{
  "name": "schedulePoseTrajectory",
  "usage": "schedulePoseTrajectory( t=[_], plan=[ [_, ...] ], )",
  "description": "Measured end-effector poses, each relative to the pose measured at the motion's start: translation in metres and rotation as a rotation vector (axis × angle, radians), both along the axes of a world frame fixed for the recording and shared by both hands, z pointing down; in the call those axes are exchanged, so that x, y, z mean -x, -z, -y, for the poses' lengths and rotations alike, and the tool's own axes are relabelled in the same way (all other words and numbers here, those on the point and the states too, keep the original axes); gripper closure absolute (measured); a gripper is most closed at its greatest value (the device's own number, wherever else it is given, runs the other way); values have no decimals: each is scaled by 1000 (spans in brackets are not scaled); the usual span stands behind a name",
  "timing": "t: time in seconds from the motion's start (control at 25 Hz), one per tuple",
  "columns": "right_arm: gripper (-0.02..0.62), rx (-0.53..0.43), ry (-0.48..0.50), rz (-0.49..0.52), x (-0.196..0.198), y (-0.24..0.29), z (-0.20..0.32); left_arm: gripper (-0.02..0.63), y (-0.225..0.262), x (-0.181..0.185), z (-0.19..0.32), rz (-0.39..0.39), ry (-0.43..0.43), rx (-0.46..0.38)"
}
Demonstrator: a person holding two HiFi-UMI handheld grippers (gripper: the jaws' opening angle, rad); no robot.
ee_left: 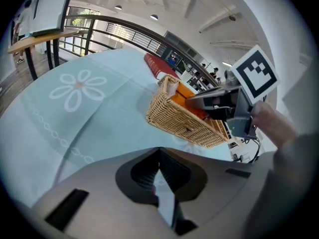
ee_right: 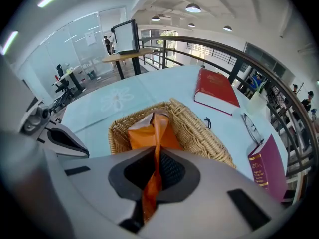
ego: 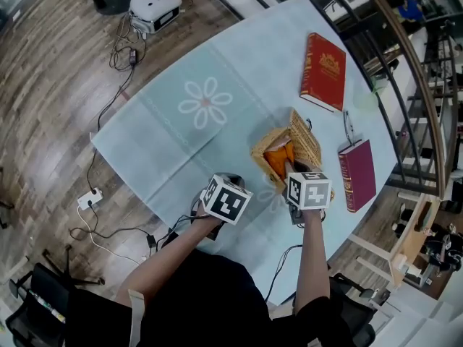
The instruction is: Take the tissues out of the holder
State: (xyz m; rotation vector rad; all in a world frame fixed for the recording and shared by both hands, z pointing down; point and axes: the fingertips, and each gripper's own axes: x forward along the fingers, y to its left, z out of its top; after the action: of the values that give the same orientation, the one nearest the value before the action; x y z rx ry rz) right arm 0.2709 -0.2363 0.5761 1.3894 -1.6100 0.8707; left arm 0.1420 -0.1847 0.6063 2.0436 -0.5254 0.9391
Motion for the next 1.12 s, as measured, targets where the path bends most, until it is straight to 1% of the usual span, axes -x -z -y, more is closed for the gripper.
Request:
schedulePoseTrajectory(
  t=[0.28, 0.44, 0.68, 1.12],
  plan=[
    [581, -82, -31, -4, 2, 30, -2, 597, 2, 6, -1, 7, -12, -9],
    [581, -135, -52, -4, 0, 47, -5, 597, 6, 2, -5, -2, -34, -9],
    [581, -214, -67, -16, 2, 79, -9, 597, 17, 0, -7, -4, -60, -40],
    [581, -336, -92, -7, 8, 122, -18, 597, 26, 0, -23, -9, -87, -64]
  ],
)
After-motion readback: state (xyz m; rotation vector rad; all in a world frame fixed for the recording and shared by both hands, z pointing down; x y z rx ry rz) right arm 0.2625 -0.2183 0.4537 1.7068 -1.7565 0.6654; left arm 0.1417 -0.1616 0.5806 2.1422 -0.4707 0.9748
